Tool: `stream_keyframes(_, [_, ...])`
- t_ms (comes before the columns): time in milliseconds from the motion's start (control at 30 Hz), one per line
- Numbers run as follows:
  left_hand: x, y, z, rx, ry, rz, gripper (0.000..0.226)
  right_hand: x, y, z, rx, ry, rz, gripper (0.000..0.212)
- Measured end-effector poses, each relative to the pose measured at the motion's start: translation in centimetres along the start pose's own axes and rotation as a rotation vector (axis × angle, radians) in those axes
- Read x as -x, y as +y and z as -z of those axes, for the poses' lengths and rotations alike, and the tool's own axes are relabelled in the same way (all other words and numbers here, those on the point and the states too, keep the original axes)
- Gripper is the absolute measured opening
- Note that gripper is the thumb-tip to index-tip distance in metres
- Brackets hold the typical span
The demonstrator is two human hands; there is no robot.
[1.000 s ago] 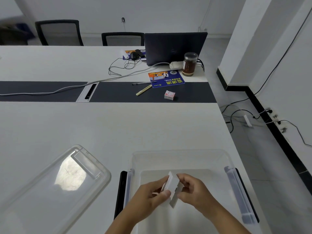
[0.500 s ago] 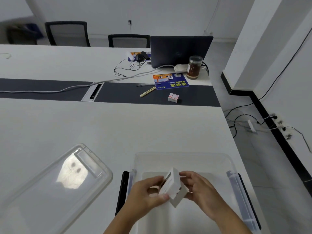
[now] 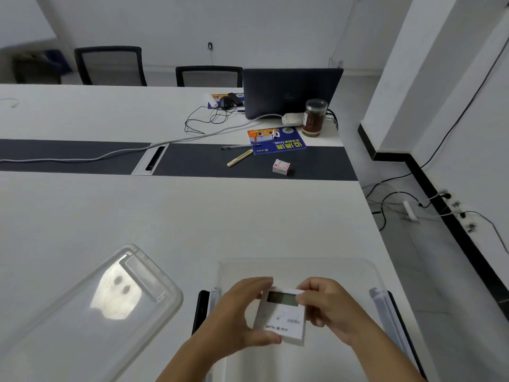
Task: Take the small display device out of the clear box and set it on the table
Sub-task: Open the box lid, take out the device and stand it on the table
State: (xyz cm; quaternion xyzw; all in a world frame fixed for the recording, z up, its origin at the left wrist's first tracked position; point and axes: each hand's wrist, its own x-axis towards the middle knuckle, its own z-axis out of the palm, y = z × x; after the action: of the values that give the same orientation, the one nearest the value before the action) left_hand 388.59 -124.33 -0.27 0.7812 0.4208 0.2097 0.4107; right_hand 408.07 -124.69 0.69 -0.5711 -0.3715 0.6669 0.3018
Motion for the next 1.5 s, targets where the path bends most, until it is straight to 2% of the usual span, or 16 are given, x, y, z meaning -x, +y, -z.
stream_keyframes(67, [-0.7,-0.7,0.2,-0.006,0.232,-0.034,0.068,-0.2,-1.6,0.8,-0.088,0.093,0.032,0.004])
stream_keyframes(133, [-1.7,-1.3,1.0,-0.111,0.477,-0.031,0.063,-0.7,-3.4,2.1,-0.164,0.223,0.084,0.013])
stream_keyframes(200, [-2.7,-2.0,2.0,-0.204,0.632,0.051,0.058,-1.7,-5.3,3.5,-0.155,0.334,0.141,0.018])
stream_keyframes(267, [-3.4,-2.5,2.7,-0.162,0.597,0.237,0.042,-3.5,-6.7,4.1,-0.096,0.397,0.168,0.016])
stream_keyframes(333, [-4.0,-3.2,2.6,-0.071,0.515,0.346,0.03,-6.2,-7.4,4.4,-0.061,0.454,0.169,0.024])
stream_keyframes(567, [-5.5,-5.1,3.2,0.142,0.302,0.391,0.006,-16.4,-7.9,3.2,0.117,0.629,0.094,0.035])
stream_keyframes(667, [-5.8,-5.9,3.1,0.222,0.297,0.379,0.026,-20.5,-7.8,3.2,0.192,0.689,0.099,0.039])
stream_keyframes(800, [-5.8,-6.4,2.9,0.287,0.339,0.401,0.03,-25.1,-8.0,3.3,0.282,0.699,0.133,0.053])
stream_keyframes(900, [-5.8,-6.8,3.0,0.305,0.366,0.399,0.032,-27.6,-8.1,3.4,0.285,0.705,0.129,0.052])
stream_keyframes(1033, [-5.9,-6.8,3.2,0.329,0.365,0.381,0.027,-29.8,-8.2,2.9,0.266,0.711,0.141,0.041])
stream_keyframes(1167, [-6.0,-6.9,3.2,0.363,0.389,0.38,0.005,-31.1,-8.4,2.4,0.316,0.719,0.178,0.034])
stream_keyframes(1400, [-6.0,-7.3,3.0,0.347,0.395,0.351,0.005,-29.0,-8.2,1.7,0.662,0.682,0.177,0.048])
stream_keyframes(1500, [-5.7,-6.7,3.0,0.335,0.449,0.346,0.014,-26.3,-7.3,0.3,0.813,0.575,0.214,0.051])
